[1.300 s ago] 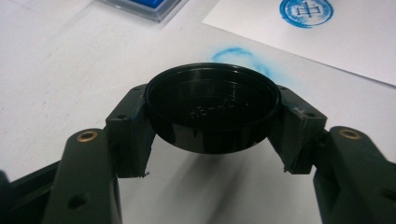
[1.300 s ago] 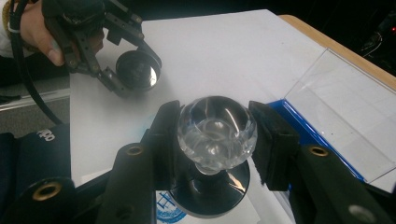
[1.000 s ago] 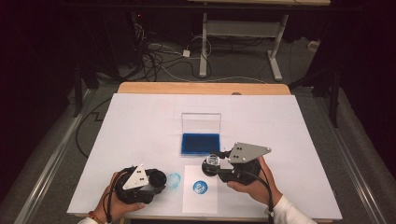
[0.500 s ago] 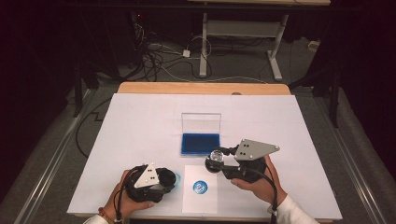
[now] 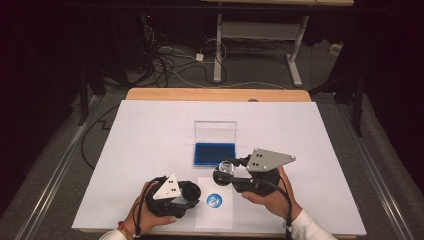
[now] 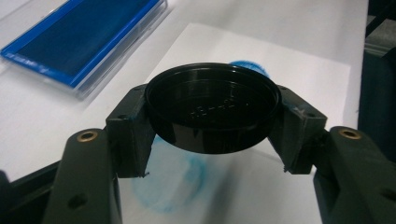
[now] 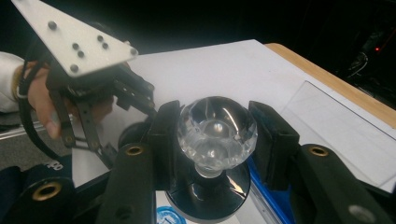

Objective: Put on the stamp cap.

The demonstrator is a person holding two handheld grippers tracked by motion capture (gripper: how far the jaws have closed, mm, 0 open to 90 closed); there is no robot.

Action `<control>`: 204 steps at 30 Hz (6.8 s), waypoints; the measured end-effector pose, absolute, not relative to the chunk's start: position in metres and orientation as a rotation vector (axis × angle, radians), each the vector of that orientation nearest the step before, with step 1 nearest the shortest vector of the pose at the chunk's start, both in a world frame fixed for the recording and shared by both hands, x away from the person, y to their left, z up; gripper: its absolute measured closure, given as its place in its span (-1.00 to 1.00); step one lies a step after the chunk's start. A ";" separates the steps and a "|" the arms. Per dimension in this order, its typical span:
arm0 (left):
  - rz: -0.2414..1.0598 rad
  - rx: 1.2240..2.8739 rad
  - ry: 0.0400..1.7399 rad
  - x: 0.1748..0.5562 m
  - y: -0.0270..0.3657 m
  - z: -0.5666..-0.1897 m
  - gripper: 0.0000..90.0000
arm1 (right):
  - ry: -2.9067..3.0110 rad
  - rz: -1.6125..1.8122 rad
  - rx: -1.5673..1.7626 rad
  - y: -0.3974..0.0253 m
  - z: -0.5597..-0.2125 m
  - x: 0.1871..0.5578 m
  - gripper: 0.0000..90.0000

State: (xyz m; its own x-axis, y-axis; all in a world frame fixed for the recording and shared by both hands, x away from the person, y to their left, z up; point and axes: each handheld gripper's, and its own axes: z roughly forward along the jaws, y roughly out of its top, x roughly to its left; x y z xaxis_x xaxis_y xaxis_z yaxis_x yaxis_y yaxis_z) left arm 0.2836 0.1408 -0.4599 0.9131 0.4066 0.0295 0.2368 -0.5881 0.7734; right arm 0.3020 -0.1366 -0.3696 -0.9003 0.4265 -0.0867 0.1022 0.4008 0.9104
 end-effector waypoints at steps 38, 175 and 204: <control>0.234 2.066 0.392 0.282 0.106 -0.437 -0.19 | 2.417 1.604 0.451 -0.119 -0.377 0.291 0.26; 0.578 2.121 0.607 0.293 0.183 -0.444 -0.55 | 2.369 1.566 0.519 -0.151 -0.378 0.302 0.26; 0.599 2.158 0.702 0.270 0.231 -0.462 -0.61 | 2.347 1.512 0.564 -0.162 -0.378 0.309 0.26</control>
